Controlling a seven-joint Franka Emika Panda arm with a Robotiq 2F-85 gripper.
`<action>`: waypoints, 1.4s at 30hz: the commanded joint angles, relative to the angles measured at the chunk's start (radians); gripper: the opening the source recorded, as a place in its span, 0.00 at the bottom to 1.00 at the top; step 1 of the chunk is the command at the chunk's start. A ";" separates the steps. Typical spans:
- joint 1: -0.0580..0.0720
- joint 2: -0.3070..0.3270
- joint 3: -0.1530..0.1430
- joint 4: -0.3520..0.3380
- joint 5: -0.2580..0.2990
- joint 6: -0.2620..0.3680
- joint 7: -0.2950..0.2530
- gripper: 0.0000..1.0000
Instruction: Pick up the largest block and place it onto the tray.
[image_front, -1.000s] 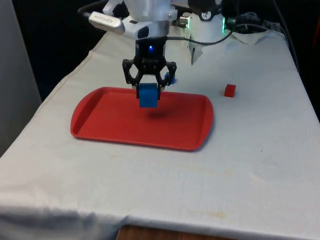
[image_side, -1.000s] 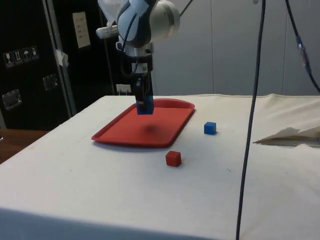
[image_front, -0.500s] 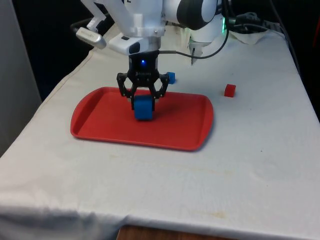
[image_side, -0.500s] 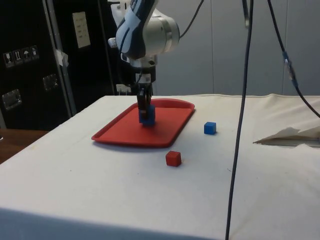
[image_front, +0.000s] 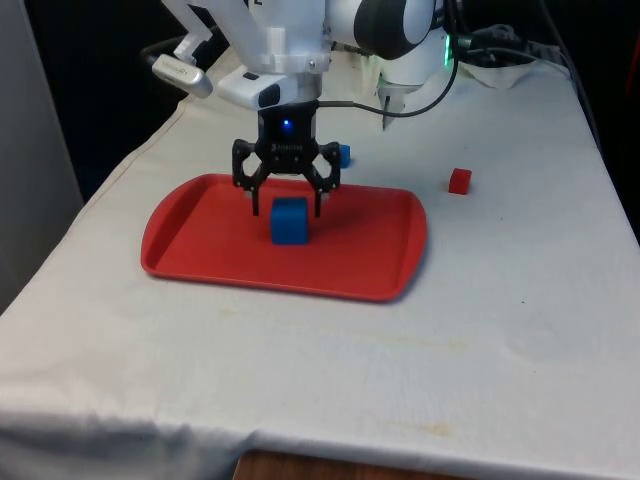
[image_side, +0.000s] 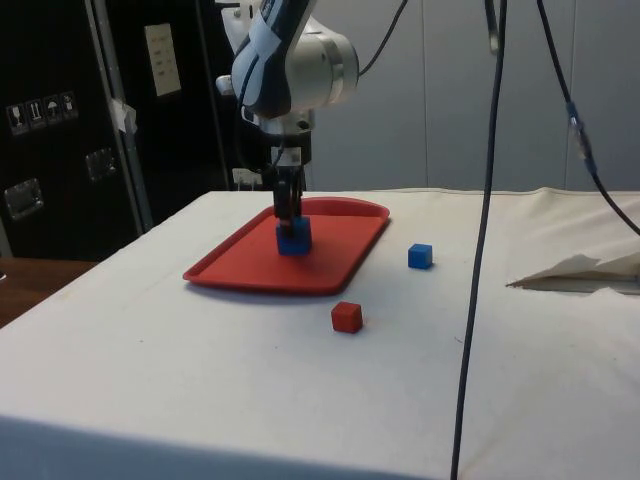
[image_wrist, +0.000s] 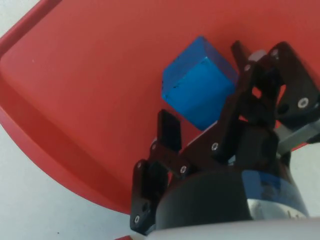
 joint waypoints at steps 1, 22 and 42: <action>0.000 0.000 0.000 0.000 0.001 0.001 0.000 0.75; 0.015 -0.059 -0.028 -0.003 -0.022 -0.027 0.009 1.00; 0.032 -0.168 -0.063 0.010 -0.116 -0.087 0.041 1.00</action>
